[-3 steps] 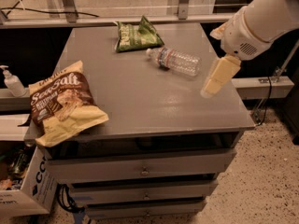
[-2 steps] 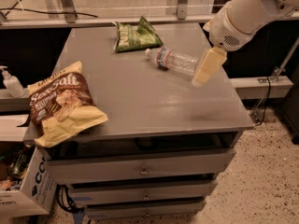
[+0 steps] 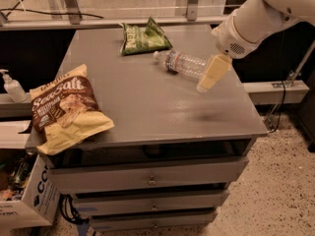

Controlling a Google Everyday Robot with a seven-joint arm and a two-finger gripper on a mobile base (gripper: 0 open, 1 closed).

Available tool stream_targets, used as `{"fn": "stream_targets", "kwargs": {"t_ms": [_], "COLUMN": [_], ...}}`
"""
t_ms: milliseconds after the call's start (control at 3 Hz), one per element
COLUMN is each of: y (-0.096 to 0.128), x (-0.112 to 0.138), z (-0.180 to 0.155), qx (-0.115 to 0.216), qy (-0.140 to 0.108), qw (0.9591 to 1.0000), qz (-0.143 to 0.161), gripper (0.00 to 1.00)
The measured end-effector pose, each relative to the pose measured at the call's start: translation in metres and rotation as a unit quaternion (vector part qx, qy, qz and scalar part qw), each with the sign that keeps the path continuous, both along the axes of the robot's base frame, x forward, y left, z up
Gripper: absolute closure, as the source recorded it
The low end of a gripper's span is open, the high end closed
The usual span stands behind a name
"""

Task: Move water bottle near brown chip bag

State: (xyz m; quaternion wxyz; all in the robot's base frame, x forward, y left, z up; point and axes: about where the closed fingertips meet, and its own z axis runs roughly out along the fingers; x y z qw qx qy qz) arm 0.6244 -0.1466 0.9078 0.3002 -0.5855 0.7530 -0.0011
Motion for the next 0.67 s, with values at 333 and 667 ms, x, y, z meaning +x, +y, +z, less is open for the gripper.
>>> {"fn": "stream_targets", "kwargs": {"t_ms": [333, 667], "y": [0.020, 0.037], "x": [0.020, 0.038], "z": [-0.012, -0.023], "qx": [0.018, 0.030], "qy": [-0.005, 0.000], "qw": [0.9998, 0.9994], "qz": [-0.006, -0.014], "gripper": [0.00, 0.00]}}
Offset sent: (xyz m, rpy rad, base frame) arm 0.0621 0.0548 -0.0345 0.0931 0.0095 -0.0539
